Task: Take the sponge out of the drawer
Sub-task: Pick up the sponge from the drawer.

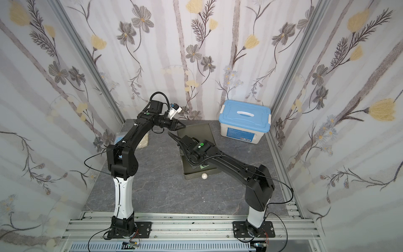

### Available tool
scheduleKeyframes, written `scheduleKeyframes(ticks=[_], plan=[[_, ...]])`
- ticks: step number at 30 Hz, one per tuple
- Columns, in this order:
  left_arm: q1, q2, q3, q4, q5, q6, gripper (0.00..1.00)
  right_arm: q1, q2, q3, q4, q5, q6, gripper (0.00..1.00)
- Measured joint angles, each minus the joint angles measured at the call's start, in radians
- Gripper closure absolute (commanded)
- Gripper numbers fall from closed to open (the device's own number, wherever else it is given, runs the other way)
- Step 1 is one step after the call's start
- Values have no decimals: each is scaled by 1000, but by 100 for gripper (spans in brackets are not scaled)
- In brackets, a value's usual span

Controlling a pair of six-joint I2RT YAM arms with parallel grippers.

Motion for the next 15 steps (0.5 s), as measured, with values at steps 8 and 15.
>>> scheduleKeyframes(ticks=[8,15], plan=[[0,0,0,0,0,0,65,-6,-8,55,-56,0,-27,97],[0,0,0,0,0,0,65,-10,-17,81,-107,-28,-43,97]])
